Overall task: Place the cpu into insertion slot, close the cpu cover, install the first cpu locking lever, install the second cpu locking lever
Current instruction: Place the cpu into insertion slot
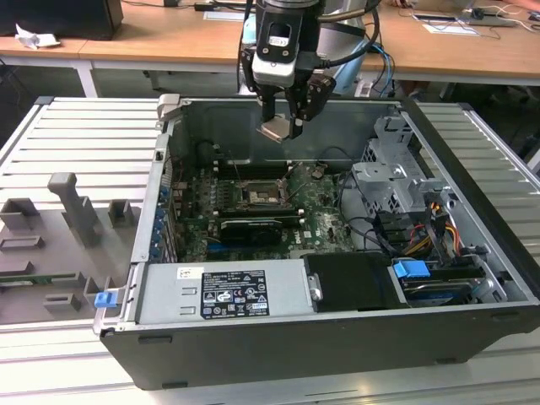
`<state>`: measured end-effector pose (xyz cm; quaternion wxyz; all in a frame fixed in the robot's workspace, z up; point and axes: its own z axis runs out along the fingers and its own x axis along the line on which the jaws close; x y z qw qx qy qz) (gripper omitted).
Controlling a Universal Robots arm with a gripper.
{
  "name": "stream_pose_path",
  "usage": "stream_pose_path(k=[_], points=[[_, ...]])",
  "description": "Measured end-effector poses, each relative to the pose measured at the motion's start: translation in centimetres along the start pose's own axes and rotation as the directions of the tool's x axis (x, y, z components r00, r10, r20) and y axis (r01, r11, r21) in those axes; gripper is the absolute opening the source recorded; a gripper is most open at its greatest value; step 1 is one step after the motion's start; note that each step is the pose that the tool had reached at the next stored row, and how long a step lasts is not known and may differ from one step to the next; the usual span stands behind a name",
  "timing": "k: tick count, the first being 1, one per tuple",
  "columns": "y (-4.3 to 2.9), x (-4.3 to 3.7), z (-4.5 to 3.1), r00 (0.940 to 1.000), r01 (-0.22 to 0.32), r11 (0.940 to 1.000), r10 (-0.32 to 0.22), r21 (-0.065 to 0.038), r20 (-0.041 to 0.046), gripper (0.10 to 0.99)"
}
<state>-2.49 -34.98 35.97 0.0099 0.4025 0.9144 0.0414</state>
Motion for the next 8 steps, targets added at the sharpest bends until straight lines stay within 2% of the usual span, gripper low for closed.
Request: stream_pose_path(k=[8], points=[[-0.02, 0.0, 0.16, 0.9965, -0.084, 0.9965, 0.084, -0.001, 0.0071, 0.541]])
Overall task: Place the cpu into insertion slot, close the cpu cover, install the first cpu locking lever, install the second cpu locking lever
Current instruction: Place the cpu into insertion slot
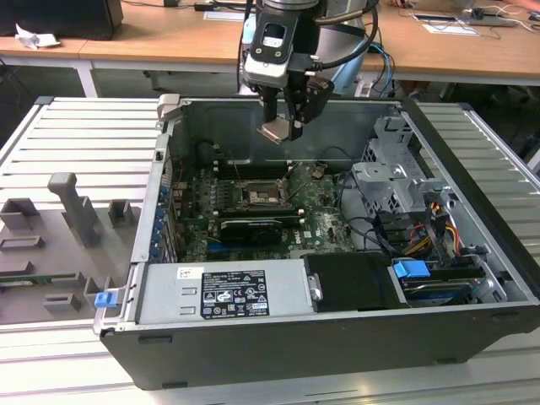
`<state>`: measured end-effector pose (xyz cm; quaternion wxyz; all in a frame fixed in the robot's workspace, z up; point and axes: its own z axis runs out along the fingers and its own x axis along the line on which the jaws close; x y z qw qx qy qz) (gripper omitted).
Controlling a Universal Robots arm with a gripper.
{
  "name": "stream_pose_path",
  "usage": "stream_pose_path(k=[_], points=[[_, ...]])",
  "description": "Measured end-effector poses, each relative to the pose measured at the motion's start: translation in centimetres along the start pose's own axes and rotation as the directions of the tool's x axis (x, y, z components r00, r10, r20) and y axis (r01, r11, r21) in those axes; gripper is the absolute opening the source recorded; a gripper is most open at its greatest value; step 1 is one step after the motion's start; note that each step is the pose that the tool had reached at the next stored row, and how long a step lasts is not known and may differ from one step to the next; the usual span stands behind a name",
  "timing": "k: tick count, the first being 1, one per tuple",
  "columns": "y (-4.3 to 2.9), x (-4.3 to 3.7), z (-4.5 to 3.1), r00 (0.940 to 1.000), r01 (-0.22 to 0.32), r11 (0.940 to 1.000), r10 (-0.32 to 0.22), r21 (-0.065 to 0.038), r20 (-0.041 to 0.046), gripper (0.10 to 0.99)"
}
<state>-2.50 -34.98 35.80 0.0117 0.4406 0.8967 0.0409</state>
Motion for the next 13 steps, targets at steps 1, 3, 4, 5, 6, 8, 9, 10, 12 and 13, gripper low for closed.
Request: stream_pose_path(k=[1, 3, 4, 5, 6, 8, 9, 10, 12, 13], points=[[0.0, 0.0, 0.02, 1.0, -0.008, 1.0, 0.008, 0.0, 0.0006, 0.541], [0.0, 0.0, 0.06, 0.9997, -0.026, 0.9997, 0.026, 0.0, 0.0022, 0.541], [-0.01, 0.0, 0.08, 0.9993, -0.036, 0.9993, 0.036, -0.001, 0.0032, 0.541], [-0.01, 0.0, 0.09, 0.999, -0.045, 0.999, 0.045, 0.0, 0.0041, 0.541], [-0.01, 0.0, 0.12, 0.998, -0.063, 0.998, 0.063, 0.0, 0.0064, 0.541], [-0.01, 0.0, 0.16, 0.9964, -0.084, 0.9965, 0.084, -0.001, 0.0084, 0.541], [-0.01, 0.0, 0.17, 0.9956, -0.093, 0.9957, 0.093, -0.001, 0.0093, 0.541], [-0.02, 0.0, 0.2, 0.9946, -0.103, 0.9947, 0.103, -0.001, 0.0102, 0.541], [-0.02, 0.0, 0.27, 0.9886, -0.15, 0.9887, 0.15, -0.002, 0.0144, 0.541], [-0.03, 0.0, 0.31, 0.9838, -0.178, 0.984, 0.178, -0.003, 0.0167, 0.541]])
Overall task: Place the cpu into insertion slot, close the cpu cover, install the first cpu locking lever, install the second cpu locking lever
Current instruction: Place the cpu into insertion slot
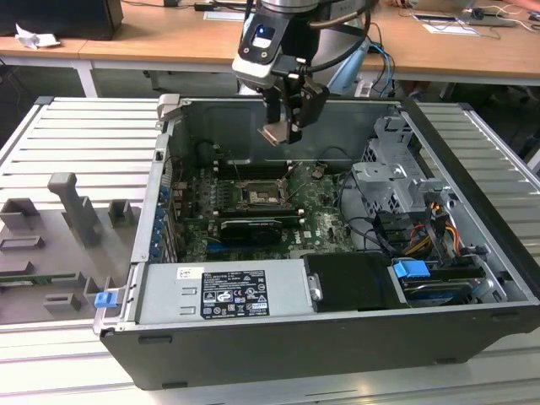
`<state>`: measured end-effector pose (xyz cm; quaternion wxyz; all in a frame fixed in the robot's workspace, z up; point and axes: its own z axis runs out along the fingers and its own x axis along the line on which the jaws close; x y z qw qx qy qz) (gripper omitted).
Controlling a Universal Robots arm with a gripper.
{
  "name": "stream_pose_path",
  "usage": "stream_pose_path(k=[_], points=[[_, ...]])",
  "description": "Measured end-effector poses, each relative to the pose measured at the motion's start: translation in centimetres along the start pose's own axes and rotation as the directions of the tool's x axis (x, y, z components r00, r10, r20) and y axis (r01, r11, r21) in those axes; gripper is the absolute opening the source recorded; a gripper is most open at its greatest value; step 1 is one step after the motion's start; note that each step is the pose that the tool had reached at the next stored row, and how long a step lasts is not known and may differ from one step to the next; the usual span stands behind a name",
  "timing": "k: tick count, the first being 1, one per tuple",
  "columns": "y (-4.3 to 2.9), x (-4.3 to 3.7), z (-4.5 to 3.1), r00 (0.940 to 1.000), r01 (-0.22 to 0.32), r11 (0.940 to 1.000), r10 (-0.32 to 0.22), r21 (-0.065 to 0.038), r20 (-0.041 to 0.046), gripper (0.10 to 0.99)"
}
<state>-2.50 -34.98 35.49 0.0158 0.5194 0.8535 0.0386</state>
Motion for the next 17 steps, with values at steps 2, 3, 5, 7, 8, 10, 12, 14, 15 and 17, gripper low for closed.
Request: stream_pose_path(k=[2, 3, 5, 7, 8, 10, 12, 14, 15, 17], points=[[-0.01, 0.0, 0.06, 0.9992, -0.04, 0.9992, 0.04, -0.001, 0.0032, 0.541], [-0.01, 0.0, 0.09, 0.9985, -0.055, 0.9985, 0.055, -0.001, 0.0045, 0.541], [-0.01, 0.0, 0.14, 0.9965, -0.083, 0.9965, 0.083, -0.001, 0.0067, 0.541], [-0.01, 0.0, 0.17, 0.9951, -0.098, 0.9952, 0.098, -0.002, 0.008, 0.541], [-0.02, 0.0, 0.2, 0.9932, -0.116, 0.9933, 0.116, -0.002, 0.0094, 0.541], [-0.02, 0.0, 0.23, 0.9914, -0.131, 0.9914, 0.131, -0.002, 0.0105, 0.541], [-0.02, 0.0, 0.28, 0.9874, -0.158, 0.9875, 0.158, -0.003, 0.0127, 0.541], [-0.03, 0.0, 0.34, 0.982, -0.188, 0.9821, 0.188, -0.004, 0.0152, 0.541], [-0.03, 0.0, 0.36, 0.9792, -0.202, 0.9793, 0.202, -0.004, 0.0163, 0.541], [-0.03, -0.01, 0.41, 0.9739, -0.226, 0.9741, 0.226, -0.005, 0.0182, 0.541]])
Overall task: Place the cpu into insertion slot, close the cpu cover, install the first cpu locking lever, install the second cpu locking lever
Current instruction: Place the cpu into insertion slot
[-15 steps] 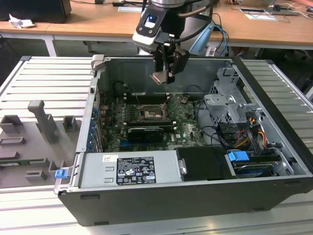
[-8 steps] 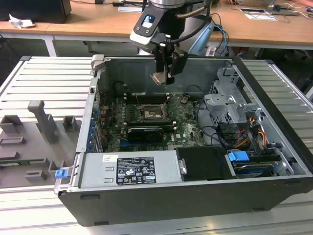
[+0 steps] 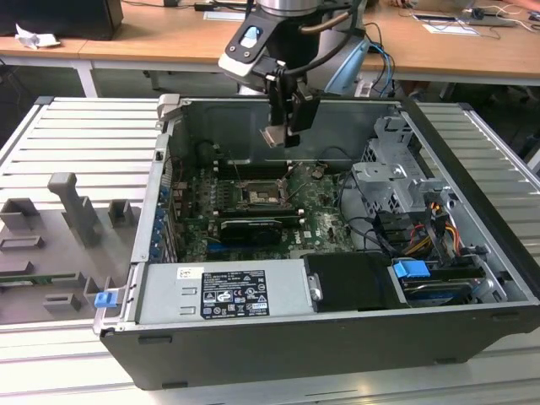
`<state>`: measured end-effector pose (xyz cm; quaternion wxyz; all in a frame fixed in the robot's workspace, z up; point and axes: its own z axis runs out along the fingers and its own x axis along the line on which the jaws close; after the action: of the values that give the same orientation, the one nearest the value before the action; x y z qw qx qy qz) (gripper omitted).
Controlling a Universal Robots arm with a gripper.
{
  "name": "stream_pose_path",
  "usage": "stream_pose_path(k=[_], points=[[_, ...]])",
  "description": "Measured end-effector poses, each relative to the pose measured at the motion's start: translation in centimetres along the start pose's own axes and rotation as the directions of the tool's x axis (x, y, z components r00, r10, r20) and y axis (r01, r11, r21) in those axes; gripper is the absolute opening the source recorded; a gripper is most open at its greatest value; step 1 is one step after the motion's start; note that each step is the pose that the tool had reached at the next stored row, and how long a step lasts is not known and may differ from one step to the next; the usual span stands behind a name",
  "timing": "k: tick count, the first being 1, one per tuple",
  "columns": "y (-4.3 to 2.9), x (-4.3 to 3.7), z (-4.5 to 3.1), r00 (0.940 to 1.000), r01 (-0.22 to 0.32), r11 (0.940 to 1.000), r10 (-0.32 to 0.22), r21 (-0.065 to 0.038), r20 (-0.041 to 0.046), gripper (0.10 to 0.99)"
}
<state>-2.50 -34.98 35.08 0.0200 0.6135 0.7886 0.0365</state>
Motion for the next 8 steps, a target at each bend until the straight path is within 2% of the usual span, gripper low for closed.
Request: stream_pose_path(k=[8], points=[[-0.01, 0.0, 0.13, 0.9985, -0.054, 0.9986, 0.054, -0.001, 0.0044, 0.541]])
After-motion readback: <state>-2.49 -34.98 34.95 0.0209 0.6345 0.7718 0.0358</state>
